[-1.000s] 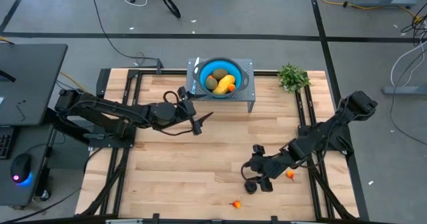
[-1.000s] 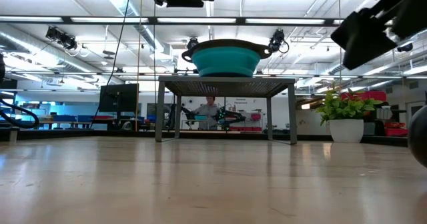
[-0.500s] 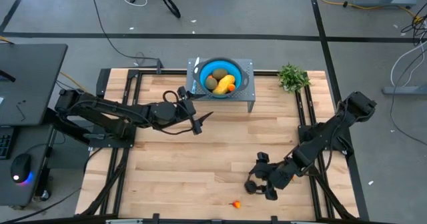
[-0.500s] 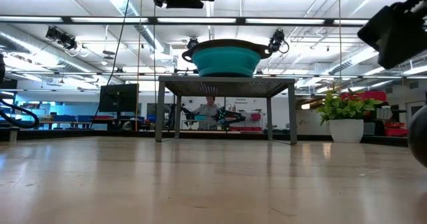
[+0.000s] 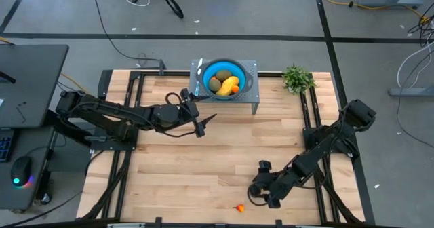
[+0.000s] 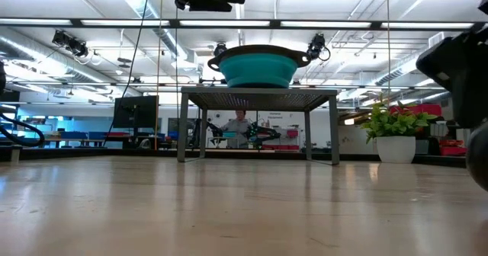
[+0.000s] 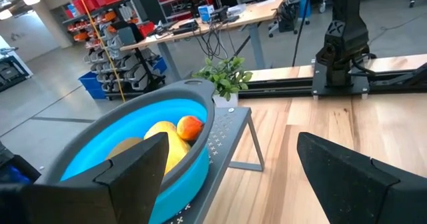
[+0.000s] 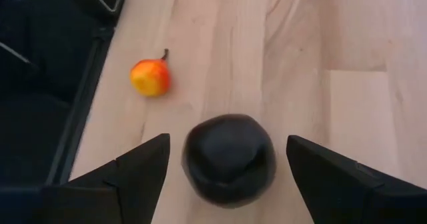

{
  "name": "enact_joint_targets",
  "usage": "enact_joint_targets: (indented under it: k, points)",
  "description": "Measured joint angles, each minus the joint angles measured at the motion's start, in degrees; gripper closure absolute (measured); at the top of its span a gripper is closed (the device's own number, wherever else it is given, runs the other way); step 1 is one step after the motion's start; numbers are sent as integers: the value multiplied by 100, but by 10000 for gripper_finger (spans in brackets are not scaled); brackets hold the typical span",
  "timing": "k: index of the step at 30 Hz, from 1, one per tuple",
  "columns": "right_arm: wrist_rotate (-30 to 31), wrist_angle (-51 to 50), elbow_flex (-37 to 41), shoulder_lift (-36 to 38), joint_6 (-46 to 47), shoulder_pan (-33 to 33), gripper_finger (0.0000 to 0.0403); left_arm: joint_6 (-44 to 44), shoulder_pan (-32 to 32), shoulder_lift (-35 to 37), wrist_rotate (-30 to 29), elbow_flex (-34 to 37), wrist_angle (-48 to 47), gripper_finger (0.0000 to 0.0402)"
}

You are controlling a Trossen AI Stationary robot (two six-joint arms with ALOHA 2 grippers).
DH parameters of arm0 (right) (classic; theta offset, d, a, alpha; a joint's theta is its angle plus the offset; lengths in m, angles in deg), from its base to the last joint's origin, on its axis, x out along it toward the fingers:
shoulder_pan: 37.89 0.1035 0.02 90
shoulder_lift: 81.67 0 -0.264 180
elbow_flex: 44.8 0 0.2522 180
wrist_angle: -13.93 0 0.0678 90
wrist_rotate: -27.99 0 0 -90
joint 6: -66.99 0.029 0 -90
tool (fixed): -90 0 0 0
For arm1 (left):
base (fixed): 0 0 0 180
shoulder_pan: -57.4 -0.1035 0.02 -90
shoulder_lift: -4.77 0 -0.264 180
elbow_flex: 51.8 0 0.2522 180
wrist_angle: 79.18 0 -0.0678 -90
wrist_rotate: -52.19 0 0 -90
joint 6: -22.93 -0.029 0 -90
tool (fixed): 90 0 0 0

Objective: Pick & Place Fruit
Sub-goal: Put the black plum into the blue strainer bowl

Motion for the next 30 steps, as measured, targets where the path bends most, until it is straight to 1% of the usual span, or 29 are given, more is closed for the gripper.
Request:
enact_joint_targets:
  k: [5,9,13,21,30]
  points:
    - [66,54,-4,-195,-99,-2,93,-2,0,0,2,0,-8,61]
    - [-132,226,-4,-477,-113,-2,93,-3,0,0,0,0,-28,61]
    - [-115,355,-4,-644,-115,-2,93,-4,0,0,1,0,-36,61]
    - [-71,320,-3,-695,-216,-18,95,-7,0,0,0,0,-50,61]
    - [-85,322,-2,-695,-220,-17,115,-7,0,0,0,0,-49,61]
